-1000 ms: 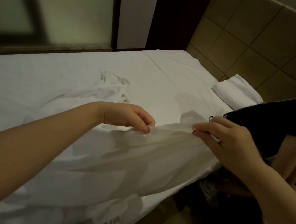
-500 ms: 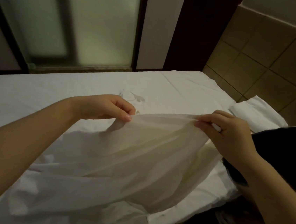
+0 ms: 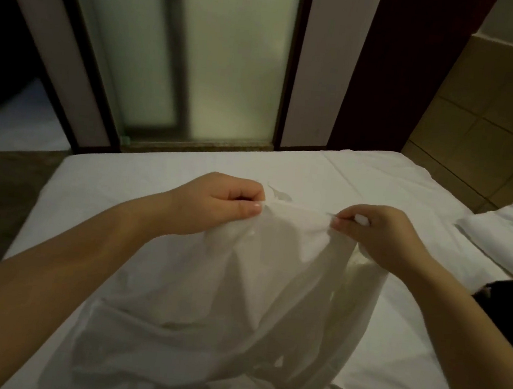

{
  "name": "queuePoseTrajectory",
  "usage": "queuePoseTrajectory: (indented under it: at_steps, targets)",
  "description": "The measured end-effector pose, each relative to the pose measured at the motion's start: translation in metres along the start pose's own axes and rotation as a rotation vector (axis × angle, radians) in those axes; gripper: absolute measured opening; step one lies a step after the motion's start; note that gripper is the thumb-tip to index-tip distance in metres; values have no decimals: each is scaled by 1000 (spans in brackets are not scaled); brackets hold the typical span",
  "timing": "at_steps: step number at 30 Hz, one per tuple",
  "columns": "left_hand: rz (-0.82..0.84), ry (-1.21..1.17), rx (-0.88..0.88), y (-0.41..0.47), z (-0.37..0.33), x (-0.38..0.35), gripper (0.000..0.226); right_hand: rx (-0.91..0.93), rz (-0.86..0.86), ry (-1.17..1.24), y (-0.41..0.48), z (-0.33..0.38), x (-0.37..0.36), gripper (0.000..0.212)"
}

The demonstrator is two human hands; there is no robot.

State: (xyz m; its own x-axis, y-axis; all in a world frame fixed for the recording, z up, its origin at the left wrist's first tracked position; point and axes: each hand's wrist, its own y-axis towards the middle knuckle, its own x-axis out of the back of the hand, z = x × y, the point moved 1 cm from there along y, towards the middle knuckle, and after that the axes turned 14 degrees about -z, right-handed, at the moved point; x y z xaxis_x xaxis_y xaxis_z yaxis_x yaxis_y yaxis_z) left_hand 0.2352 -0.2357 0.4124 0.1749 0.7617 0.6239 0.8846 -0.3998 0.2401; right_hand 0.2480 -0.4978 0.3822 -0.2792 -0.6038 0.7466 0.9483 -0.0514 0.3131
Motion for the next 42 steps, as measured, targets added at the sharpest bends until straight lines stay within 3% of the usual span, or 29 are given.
queuePoseTrajectory:
  at_steps: [3,8,11,14,19,23,25,30,36,42]
  targets:
    - [-70,140,-45,-7,-4,7,24,-1,50,24,1,9,-7,15]
    - [-94,258,4,-21,-1,12,16,173,-103,195,-17,49,0,23]
    - [-55,327,-59,-27,-7,1,15,275,111,361,-39,89,-20,25]
    - [-79,300,-71,-38,-8,-8,14,214,278,409,-47,99,-43,27]
    - [-94,220,-39,-58,-3,-6,28,251,266,423,-61,95,-52,25]
    - [-100,143,-9,-70,1,-8,16,279,258,373,-72,101,-51,17]
    - [-40,79,24,-75,2,-4,13,287,236,337,-78,105,-45,16]
    - [297,-37,142,-84,6,15,14,386,213,123,-88,122,-20,29]
    - [326,-40,81,-75,0,28,22,391,179,-19,-109,132,5,28]
    - [491,-48,-6,-69,-9,8,19,405,21,-71,-138,107,26,26]
